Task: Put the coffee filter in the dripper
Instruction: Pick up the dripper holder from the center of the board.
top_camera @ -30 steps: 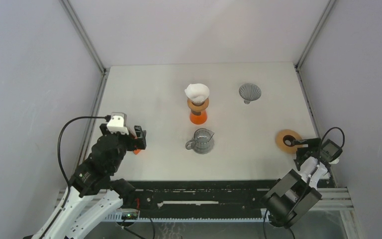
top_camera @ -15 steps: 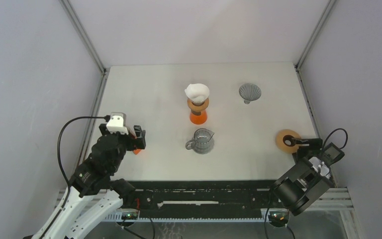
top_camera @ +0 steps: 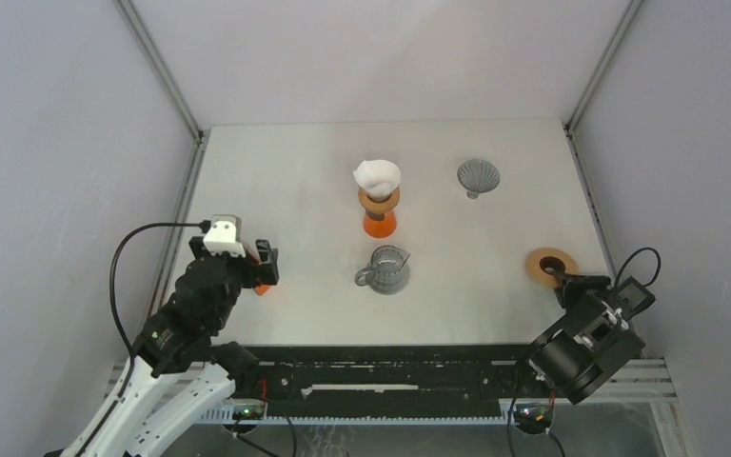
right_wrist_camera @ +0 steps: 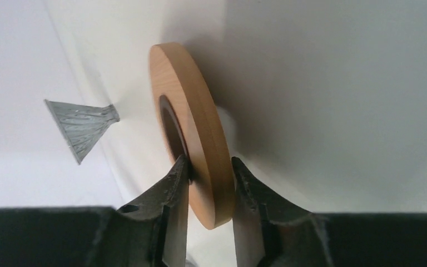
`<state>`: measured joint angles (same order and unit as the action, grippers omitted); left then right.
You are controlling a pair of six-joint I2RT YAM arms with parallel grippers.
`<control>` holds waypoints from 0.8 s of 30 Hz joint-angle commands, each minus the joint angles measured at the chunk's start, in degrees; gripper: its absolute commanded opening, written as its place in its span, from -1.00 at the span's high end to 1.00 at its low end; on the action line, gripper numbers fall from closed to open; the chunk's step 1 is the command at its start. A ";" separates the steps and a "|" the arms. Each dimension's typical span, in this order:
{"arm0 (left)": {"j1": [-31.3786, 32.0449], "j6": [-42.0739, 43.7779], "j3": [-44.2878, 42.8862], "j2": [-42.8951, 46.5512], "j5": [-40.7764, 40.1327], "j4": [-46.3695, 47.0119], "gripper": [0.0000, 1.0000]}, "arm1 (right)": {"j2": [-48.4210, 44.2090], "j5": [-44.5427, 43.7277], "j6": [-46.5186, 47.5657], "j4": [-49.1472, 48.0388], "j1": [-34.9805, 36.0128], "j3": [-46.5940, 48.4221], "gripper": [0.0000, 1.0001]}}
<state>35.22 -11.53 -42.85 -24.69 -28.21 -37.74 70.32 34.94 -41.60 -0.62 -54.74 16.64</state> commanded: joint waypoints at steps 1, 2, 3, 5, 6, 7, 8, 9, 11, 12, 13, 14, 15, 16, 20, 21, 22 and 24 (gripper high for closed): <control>-0.45 1.07 0.75 -0.19 -0.59 2.40 -1.00 | -1.82 2.56 -0.23 -1.68 0.09 -0.25 0.44; -0.62 1.07 0.75 -0.19 -0.55 2.43 -1.00 | -2.50 2.93 -0.49 -1.66 0.27 -0.19 0.51; -0.78 1.07 0.75 -0.14 -0.54 2.41 -1.00 | -3.31 3.20 -0.80 -1.66 0.66 -0.21 0.56; -0.92 0.94 0.71 -0.24 -0.41 2.40 -1.00 | -5.01 3.67 -1.68 -1.67 1.82 -0.20 0.58; -1.02 0.86 0.77 -0.31 -0.30 2.48 -1.00 | -5.83 3.80 -2.10 -1.70 2.67 -0.13 0.58; -1.11 0.81 0.75 -0.40 -0.15 2.56 -1.00 | -6.65 3.89 -2.67 -1.75 3.52 -0.01 0.59; -1.16 0.73 0.75 -0.51 0.02 2.50 -1.00 | -7.67 4.02 -3.25 -2.00 4.69 -0.01 0.62; -1.25 0.64 0.85 -0.53 0.14 2.56 -1.00 | -8.52 4.26 -4.00 -2.20 5.57 -0.03 0.66; -1.37 0.54 0.84 -0.69 0.52 2.71 -1.00 | -10.27 4.60 -5.23 -2.67 7.36 0.00 0.77; -1.57 0.48 0.92 -0.72 0.83 2.78 -1.00 | -11.31 4.61 -5.79 -2.74 8.32 0.02 0.78; -1.76 0.38 0.93 -0.77 1.20 2.88 -1.00 | -12.14 4.61 -6.29 -2.86 9.33 0.09 0.80; -2.05 0.29 0.99 -0.86 1.47 2.92 -1.00 | -12.95 4.56 -6.70 -2.95 10.44 0.18 0.81; -2.23 0.17 1.02 -0.89 1.67 3.01 -1.00 | -13.62 4.79 -7.21 -3.14 11.51 0.22 0.83; -2.45 0.09 1.02 -0.97 1.93 3.06 -1.00 | -14.24 4.98 -7.71 -3.50 12.55 0.23 0.85; -3.42 -0.78 0.48 -1.28 4.14 3.24 -1.00 | -15.60 6.25 -9.74 -5.33 17.72 0.25 0.90; -3.61 -1.12 0.22 -1.39 5.14 3.42 -1.00 | -15.72 6.61 -10.24 -6.05 19.16 0.23 0.90; -3.68 -1.43 0.04 -1.41 6.05 3.64 -1.00 | -15.86 6.93 -10.78 -6.69 20.73 0.24 0.90; -3.84 -2.15 -0.23 -1.62 8.15 4.01 -1.00 | -16.00 7.43 -11.81 -8.57 24.35 0.34 0.91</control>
<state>32.05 -12.08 -42.85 -25.63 -24.84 -37.19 55.59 39.79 -49.98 -2.66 -35.57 16.51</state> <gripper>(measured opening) 0.998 0.225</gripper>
